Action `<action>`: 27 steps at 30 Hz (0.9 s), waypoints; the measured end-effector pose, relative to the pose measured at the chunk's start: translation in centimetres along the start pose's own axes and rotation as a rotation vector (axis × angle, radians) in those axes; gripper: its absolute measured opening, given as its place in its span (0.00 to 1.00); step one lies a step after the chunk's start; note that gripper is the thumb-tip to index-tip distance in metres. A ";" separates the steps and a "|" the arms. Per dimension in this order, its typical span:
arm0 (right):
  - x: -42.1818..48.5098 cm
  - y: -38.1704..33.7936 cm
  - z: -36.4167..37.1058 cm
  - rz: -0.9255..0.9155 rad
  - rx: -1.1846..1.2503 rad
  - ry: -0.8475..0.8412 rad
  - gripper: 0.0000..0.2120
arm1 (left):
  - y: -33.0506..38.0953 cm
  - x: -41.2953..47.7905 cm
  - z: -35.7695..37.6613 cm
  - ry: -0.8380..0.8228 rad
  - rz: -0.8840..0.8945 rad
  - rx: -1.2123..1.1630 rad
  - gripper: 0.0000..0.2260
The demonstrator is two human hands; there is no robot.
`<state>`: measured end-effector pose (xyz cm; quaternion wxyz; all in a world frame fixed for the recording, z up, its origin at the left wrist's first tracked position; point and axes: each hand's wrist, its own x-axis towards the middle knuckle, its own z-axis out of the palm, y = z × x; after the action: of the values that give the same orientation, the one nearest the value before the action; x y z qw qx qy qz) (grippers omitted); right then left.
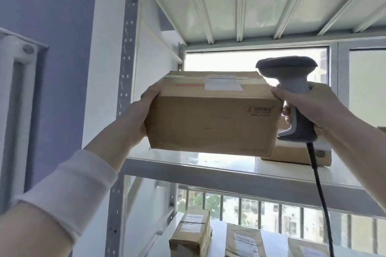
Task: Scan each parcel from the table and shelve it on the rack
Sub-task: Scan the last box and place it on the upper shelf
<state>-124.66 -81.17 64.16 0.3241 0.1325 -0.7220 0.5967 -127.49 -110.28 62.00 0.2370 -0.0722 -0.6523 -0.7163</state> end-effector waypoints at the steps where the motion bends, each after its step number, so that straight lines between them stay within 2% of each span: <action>1: 0.6 0.3 0.7 0.014 -0.015 -0.005 0.11 | -0.4 1.2 -0.2 -0.009 -0.013 0.016 0.24; 5: 2.9 1.9 2.7 0.042 -0.109 -0.054 0.11 | -2.2 4.8 -0.3 -0.031 -0.083 0.033 0.18; 10: 5.3 4.4 4.1 0.124 -0.197 -0.128 0.12 | -4.6 7.5 0.1 -0.034 -0.226 0.105 0.15; 16: 7.2 6.4 5.5 0.248 -0.243 -0.182 0.14 | -6.3 10.7 -0.1 -0.063 -0.340 0.231 0.17; 23: 8.0 7.0 6.3 0.283 -0.271 -0.179 0.14 | -7.5 12.2 -0.2 -0.108 -0.311 0.258 0.18; 27: 7.9 6.9 6.3 0.300 -0.317 -0.177 0.16 | -8.0 12.8 -0.8 -0.121 -0.168 0.379 0.27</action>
<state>-136.54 -83.81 63.20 0.1841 0.0232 -0.8438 0.5036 -141.99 -113.93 59.96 0.1463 -0.0146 -0.7920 -0.5926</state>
